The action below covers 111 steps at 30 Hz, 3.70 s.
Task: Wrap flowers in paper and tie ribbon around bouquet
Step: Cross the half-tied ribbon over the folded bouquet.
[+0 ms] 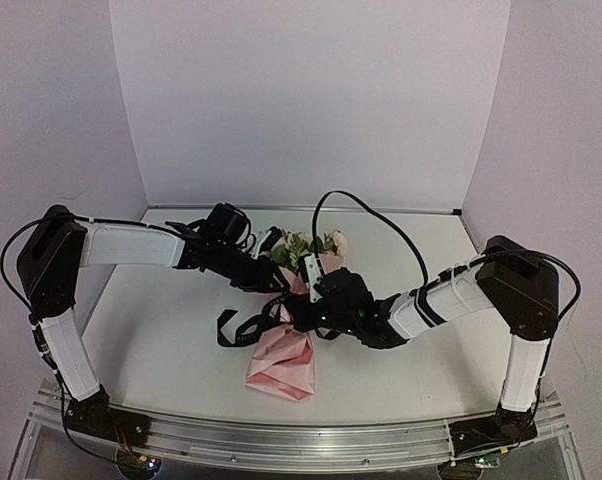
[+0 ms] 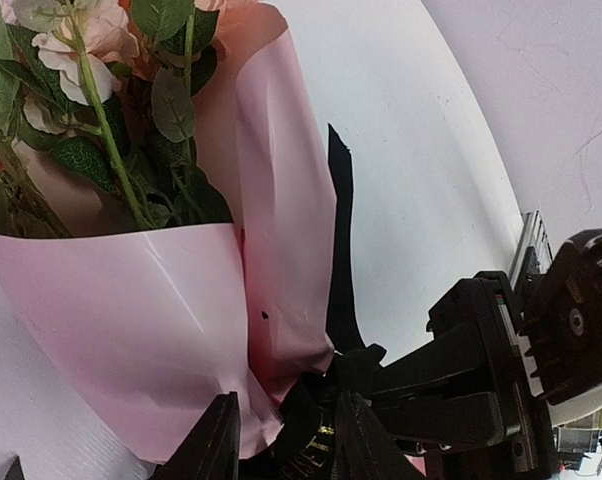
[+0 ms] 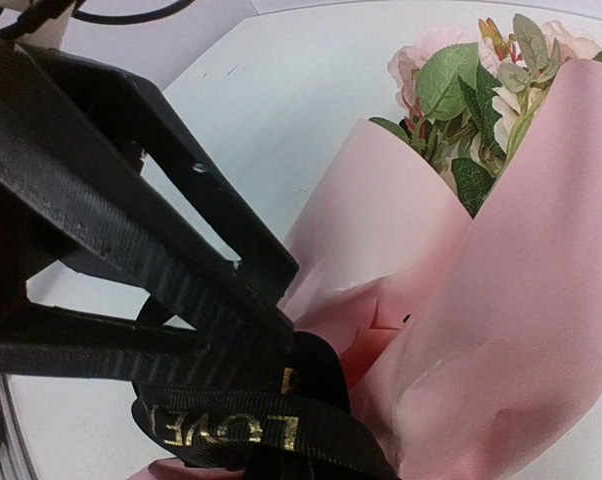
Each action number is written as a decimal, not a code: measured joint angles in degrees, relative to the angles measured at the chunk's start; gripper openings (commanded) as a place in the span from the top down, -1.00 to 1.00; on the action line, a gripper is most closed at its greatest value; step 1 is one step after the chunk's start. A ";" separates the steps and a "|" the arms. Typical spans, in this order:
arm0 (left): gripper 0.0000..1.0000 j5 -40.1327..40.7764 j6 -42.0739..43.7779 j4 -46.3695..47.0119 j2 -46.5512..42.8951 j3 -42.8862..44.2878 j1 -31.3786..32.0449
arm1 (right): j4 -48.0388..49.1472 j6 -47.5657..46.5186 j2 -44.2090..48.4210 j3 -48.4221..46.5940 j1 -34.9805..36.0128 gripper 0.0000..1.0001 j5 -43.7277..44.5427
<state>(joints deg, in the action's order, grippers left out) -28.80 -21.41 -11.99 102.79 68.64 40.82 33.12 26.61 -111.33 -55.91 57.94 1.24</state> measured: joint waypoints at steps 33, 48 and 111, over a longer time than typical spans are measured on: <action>0.82 -3.06 -3.86 -0.01 1.74 0.36 0.00 | -4.93 -3.83 0.00 -2.48 0.98 1.00 2.97; 1.00 -0.14 -6.56 3.07 0.63 -2.32 0.07 | -8.15 -2.90 2.24 -2.27 1.25 0.25 3.31; 1.00 -14.60 -2.60 0.51 -0.65 -5.39 -9.21 | -55.21 -15.01 -8.57 -36.92 11.65 -0.19 7.19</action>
<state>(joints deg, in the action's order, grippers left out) -43.39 -24.02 -11.48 102.14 63.25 31.61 -22.09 11.60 -119.90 -92.83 69.59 8.43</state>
